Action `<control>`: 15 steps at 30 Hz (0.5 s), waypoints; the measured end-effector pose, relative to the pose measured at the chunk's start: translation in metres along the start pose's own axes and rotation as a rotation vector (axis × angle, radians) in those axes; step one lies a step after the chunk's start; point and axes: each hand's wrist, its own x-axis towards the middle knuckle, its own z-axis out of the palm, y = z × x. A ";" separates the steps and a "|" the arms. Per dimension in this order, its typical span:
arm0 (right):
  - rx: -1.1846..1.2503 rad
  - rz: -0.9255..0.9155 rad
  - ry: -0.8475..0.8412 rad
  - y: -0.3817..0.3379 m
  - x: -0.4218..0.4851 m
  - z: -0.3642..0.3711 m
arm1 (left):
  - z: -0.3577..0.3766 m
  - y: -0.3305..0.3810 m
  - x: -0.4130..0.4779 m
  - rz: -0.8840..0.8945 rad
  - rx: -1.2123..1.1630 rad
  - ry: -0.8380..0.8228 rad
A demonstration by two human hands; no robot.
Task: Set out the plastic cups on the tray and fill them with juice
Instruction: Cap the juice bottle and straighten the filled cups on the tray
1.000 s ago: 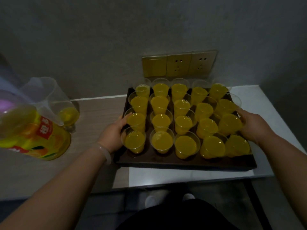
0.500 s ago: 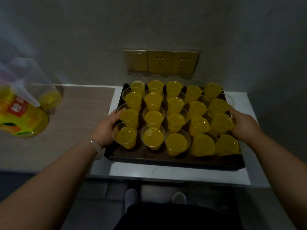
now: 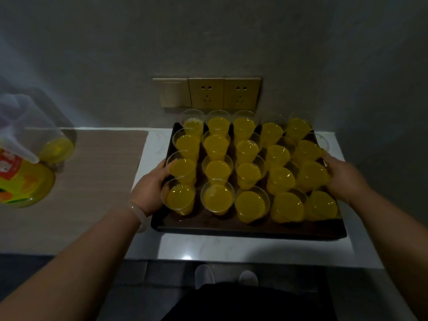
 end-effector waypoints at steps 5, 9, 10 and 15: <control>-0.015 0.020 -0.008 0.014 0.000 0.005 | 0.006 0.002 0.001 0.001 -0.010 -0.022; 0.006 0.039 -0.013 0.017 -0.002 0.011 | 0.006 -0.001 0.000 -0.032 -0.079 -0.010; 0.007 0.044 -0.018 0.017 -0.003 0.012 | 0.007 -0.001 -0.001 -0.028 -0.069 -0.007; -0.010 0.019 -0.027 0.012 -0.003 0.012 | 0.007 0.000 -0.007 0.011 0.029 0.008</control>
